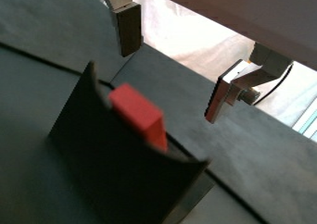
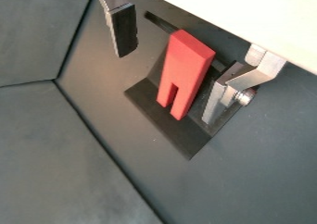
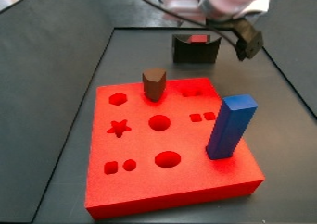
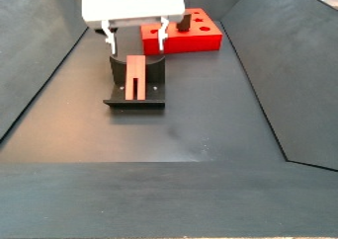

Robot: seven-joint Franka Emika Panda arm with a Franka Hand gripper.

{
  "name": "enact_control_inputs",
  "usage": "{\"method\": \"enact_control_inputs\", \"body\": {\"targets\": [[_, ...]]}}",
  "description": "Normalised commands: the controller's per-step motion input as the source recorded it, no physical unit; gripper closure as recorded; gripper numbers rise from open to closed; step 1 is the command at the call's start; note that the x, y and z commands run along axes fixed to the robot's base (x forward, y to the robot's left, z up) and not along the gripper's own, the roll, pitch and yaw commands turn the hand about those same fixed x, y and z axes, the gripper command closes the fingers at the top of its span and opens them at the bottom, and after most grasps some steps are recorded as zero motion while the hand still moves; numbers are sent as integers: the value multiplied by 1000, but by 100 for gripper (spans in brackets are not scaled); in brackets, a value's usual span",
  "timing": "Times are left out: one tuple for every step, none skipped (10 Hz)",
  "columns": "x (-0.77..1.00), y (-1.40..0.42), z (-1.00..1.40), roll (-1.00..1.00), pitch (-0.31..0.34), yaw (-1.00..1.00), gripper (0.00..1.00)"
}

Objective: Pick up the double-square object. Move up. Place the double-square object on the fixture. Regrasp the double-square object. Move to above the board. Insert the double-square object.
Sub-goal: Regrasp the double-square object, then move to above the board.

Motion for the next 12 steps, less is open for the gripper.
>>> {"method": "enact_control_inputs", "body": {"targets": [[97, 25, -837, 71, -42, -21, 0], [85, 13, -639, 67, -29, -20, 0], [69, 9, -447, 68, -25, -13, 0], [64, 4, -306, 68, -27, -2, 0], [41, 0, -192, 55, -11, 6, 0], [0, 0, 0, 0, 0, 0, 100], [-228, -50, 1000, -97, 269, -34, 100], [-229, -52, 1000, -111, 261, -20, 100], [-222, -48, 1000, -125, 223, 37, 100], [-213, -43, 1000, -124, 192, 88, 100], [-204, -43, 1000, -99, 147, 131, 100], [-198, -42, 1000, -72, 108, 144, 100]]}}
